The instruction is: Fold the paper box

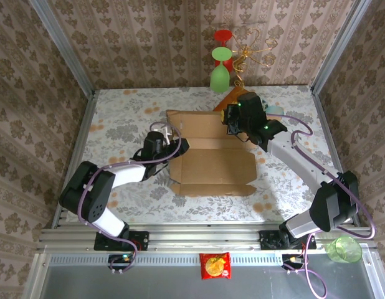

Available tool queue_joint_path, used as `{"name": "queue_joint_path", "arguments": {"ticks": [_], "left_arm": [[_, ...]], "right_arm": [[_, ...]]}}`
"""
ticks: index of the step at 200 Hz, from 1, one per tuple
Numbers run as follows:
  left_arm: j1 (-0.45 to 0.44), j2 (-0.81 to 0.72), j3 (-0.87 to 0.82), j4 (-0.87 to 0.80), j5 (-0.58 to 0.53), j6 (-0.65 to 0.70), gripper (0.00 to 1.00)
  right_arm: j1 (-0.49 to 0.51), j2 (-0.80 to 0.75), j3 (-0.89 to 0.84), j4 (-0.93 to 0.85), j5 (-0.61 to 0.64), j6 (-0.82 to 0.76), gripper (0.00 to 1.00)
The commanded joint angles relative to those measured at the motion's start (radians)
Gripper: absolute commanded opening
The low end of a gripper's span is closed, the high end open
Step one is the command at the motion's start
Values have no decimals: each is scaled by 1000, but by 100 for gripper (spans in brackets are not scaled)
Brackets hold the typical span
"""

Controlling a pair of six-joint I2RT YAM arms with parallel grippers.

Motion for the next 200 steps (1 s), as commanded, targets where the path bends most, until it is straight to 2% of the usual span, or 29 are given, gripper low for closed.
{"name": "queue_joint_path", "arguments": {"ticks": [1, 32, 50, 75, 127, 155, 164, 187, 200], "left_arm": [[-16, 26, 56, -107, -42, 67, 45], [-29, 63, 81, -114, -41, 71, 44], [-38, 34, 81, -129, -53, 74, 44], [-42, -89, 60, -205, -86, 81, 50], [-25, -423, -10, -493, -108, 49, 59], [80, -638, -27, -628, -89, 43, 59], [165, -675, -24, -659, -57, 55, 57], [336, -672, -18, -687, 46, 92, 50], [403, -632, -7, -673, 89, 114, 46]], "right_arm": [[5, 4, -12, 28, -28, 26, 0], [10, 3, -36, 47, -28, 23, 0], [5, 0, -53, 72, -14, -20, 0], [-6, 6, -85, 151, -1, -126, 0], [-13, 31, -198, 326, -1, -240, 0], [-20, 31, -238, 397, -21, -317, 0], [-20, 29, -255, 411, -27, -328, 0], [-24, 24, -296, 442, -42, -363, 0], [-31, 27, -319, 466, -64, -376, 0]]}}
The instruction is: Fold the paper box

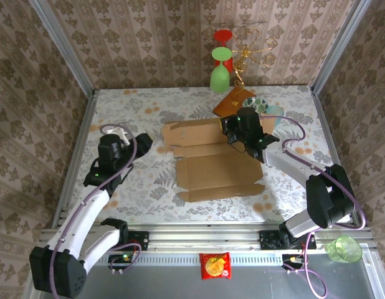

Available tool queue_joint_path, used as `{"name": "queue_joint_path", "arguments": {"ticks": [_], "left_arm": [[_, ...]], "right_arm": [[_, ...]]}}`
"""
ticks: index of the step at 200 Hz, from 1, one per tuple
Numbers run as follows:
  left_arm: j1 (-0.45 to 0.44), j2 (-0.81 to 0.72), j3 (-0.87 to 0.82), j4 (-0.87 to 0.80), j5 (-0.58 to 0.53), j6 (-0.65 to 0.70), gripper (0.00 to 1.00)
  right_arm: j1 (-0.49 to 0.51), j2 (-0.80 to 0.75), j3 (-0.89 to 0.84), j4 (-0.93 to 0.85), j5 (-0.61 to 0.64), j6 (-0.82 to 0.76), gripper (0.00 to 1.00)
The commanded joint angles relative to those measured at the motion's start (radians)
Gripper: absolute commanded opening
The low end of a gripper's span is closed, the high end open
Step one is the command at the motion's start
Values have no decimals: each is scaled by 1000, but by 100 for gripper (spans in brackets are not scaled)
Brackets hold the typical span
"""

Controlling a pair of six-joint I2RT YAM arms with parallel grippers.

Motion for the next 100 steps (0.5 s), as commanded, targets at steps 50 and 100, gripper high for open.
{"name": "queue_joint_path", "arguments": {"ticks": [50, 100], "left_arm": [[149, 322, 100, 27, 184, 233, 31], [65, 539, 163, 144, 224, 433, 36]], "right_arm": [[-44, 9, -79, 135, -109, -135, 0], [-67, 31, -124, 241, -167, -207, 0]]}}
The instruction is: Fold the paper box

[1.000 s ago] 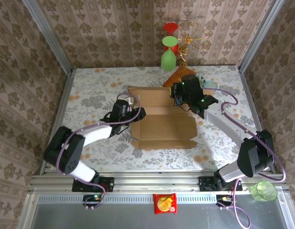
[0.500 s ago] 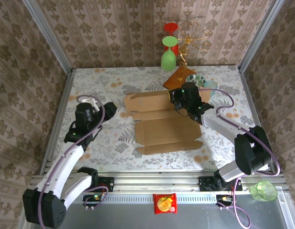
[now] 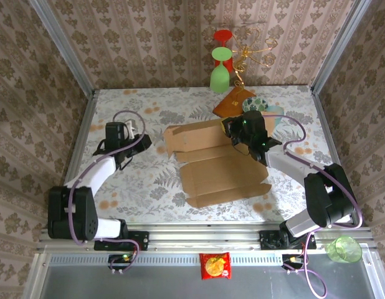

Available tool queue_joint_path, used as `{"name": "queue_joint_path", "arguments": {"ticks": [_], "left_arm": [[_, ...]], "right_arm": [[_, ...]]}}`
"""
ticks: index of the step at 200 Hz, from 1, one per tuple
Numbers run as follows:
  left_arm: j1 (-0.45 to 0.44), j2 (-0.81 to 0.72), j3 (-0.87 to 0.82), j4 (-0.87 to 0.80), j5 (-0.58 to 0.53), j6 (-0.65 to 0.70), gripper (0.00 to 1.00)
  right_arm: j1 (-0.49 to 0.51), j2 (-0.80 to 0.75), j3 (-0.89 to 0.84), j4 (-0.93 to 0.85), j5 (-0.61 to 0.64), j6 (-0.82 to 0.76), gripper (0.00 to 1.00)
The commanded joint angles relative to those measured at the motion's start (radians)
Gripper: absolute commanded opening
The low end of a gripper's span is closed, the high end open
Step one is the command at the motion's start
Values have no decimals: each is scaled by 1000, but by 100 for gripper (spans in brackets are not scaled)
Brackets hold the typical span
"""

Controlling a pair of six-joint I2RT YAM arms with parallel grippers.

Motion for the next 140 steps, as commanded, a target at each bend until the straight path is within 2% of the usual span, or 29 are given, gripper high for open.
{"name": "queue_joint_path", "arguments": {"ticks": [1, 33, 64, 140], "left_arm": [[-46, 55, 45, 97, 64, 146, 36], [-123, 112, 64, 138, 79, 230, 41], [-175, 92, 32, 159, 64, 285, 42], [-240, 41, -49, 230, 141, 337, 42]], "right_arm": [[-12, 28, -35, 90, -52, -74, 0], [-25, 49, -61, 163, -93, -123, 0], [-39, 84, -107, 299, -119, -94, 0], [-71, 123, -85, 341, -183, -93, 0]]}}
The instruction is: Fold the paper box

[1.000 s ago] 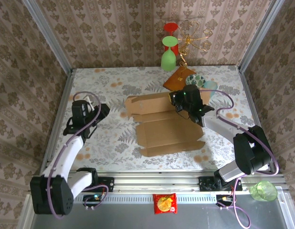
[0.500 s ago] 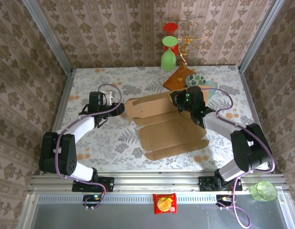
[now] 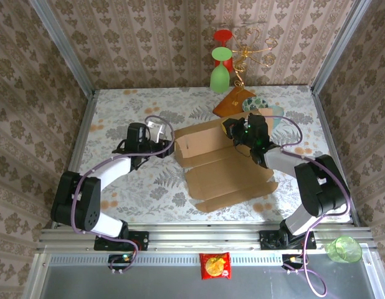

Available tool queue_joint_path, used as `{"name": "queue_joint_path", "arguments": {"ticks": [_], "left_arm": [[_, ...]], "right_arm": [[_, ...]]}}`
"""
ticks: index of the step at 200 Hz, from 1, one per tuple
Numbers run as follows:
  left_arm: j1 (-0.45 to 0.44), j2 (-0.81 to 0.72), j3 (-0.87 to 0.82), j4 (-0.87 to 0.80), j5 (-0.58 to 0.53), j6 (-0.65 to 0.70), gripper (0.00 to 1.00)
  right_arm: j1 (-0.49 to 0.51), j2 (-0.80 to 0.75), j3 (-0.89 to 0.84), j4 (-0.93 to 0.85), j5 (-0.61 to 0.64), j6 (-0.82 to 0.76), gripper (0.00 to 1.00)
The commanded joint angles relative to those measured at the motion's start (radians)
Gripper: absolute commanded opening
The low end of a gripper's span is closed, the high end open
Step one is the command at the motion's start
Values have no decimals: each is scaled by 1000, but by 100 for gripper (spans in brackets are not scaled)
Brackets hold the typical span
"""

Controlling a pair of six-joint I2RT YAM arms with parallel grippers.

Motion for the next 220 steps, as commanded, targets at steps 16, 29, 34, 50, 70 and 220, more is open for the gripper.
{"name": "queue_joint_path", "arguments": {"ticks": [16, 29, 34, 50, 70, 220], "left_arm": [[-33, -58, -44, 65, 74, 41, 42], [-39, -59, -48, 68, 92, 42, 43], [-42, -60, -49, 68, 101, 41, 43], [-62, -60, -45, 73, 114, 39, 44], [-91, -60, -33, 69, 110, 39, 45], [-140, -328, 48, -214, -147, -120, 49]], "right_arm": [[-27, 33, 21, 46, -91, -39, 0], [-34, 37, 27, 43, -113, -51, 0], [-36, 40, 26, 45, -121, -54, 0], [-40, 46, 18, 66, -135, -53, 0], [-41, 53, 6, 100, -141, -44, 0], [-52, 8, -33, 135, -135, -11, 0]]}}
